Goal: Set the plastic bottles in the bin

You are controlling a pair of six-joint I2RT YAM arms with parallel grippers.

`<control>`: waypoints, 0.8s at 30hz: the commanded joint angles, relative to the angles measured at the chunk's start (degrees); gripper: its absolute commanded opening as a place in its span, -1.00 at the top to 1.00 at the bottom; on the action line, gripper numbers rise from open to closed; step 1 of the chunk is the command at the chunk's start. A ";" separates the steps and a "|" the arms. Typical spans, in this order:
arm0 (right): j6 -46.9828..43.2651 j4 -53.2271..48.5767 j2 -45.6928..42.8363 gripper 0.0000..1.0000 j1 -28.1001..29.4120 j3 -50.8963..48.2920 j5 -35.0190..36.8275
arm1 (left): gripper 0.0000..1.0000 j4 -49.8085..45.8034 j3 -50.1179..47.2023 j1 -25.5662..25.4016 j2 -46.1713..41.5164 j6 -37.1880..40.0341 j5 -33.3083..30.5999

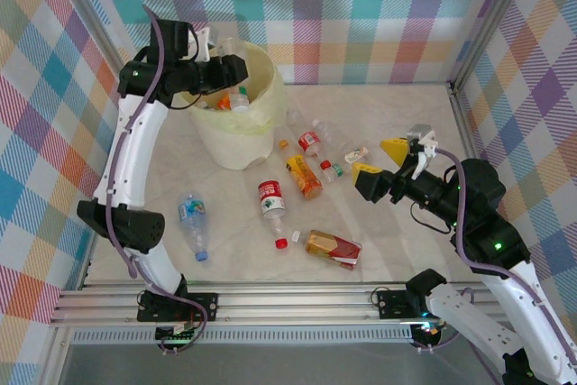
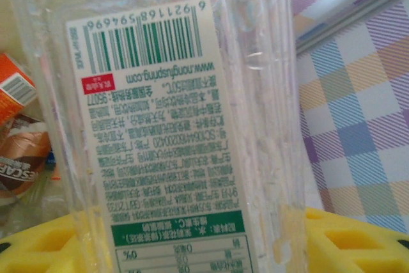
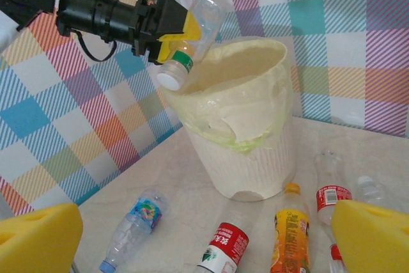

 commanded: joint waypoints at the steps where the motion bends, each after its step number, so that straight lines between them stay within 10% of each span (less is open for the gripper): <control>1: 1.78 0.49 0.03 -0.99 0.26 0.28 1.11 | -0.22 3.11 2.96 1.59 1.96 1.50 -0.73; 24: 6.86 -3.45 3.05 -0.99 0.26 2.67 3.22 | -0.21 -0.51 2.64 2.64 9.88 16.05 -17.25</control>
